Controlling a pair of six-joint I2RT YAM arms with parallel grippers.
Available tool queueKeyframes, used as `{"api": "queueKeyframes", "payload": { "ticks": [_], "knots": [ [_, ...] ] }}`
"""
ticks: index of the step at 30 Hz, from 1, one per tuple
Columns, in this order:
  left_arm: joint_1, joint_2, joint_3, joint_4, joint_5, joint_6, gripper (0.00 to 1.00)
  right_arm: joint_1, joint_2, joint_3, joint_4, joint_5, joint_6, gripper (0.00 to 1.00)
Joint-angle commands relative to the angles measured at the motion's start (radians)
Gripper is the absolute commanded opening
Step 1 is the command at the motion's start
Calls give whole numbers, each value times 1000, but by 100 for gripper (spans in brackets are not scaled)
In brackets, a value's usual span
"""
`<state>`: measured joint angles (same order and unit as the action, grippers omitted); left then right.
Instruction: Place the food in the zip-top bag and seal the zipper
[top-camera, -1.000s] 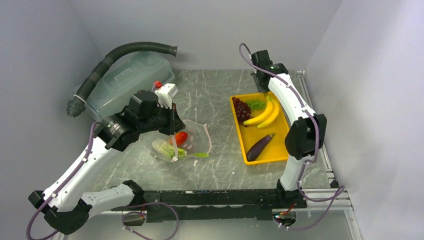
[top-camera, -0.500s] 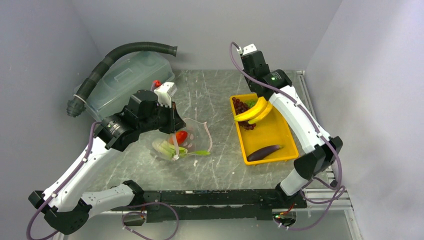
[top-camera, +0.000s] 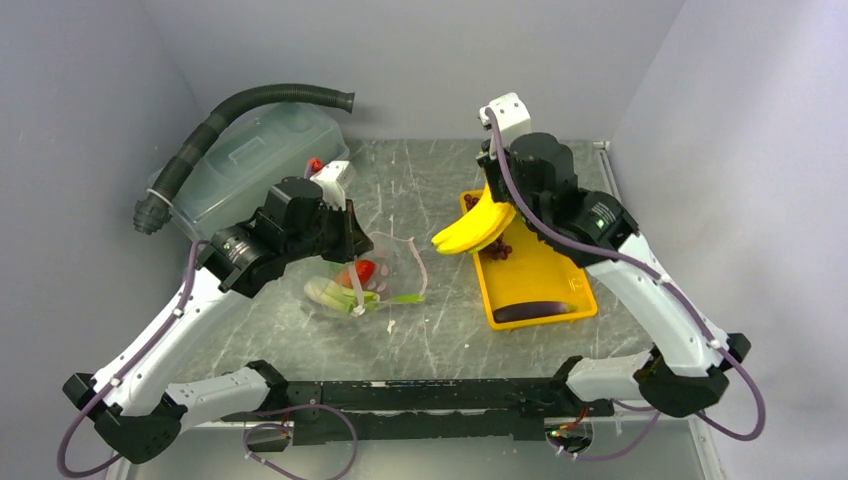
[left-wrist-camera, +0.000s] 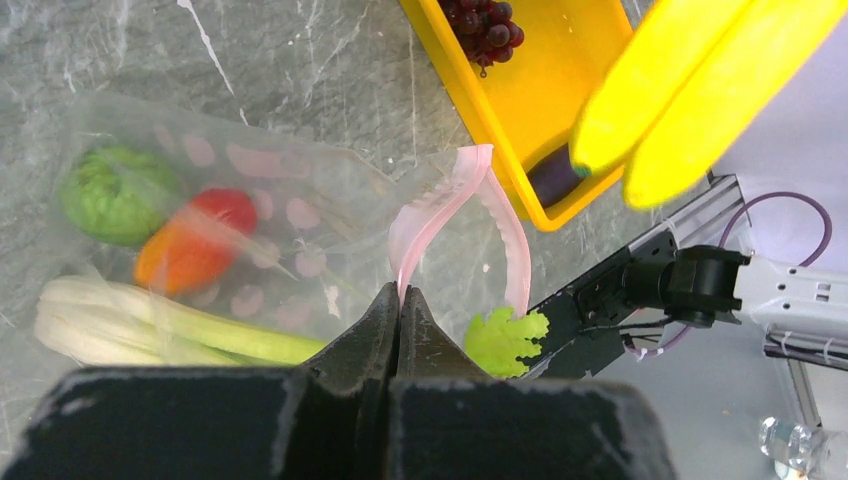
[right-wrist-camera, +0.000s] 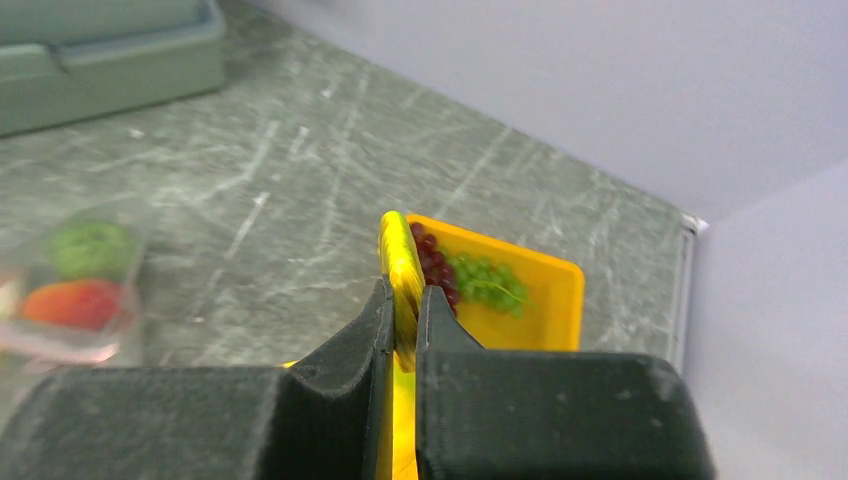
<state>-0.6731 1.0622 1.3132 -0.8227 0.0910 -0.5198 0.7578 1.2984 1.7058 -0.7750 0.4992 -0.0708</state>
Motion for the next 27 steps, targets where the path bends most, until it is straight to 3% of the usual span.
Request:
{"api": "queueKeyframes", "payload": {
  "ticks": [1,10,16,27],
  "knots": [
    [-2,13,42,47,-51,-43,0,102,-90,-66,198,-15,-10,0],
    [-2,47,78,34,-88,-87,0,329,-96,-101,340,150,-111,0],
    [-1,64,104,27,-143,-112,0,476,-25,-110,488,362,-276,0],
    [-1,78,135,13,-176,-147,0,544,113,-103,674,551,-422,0]
  ]
}}
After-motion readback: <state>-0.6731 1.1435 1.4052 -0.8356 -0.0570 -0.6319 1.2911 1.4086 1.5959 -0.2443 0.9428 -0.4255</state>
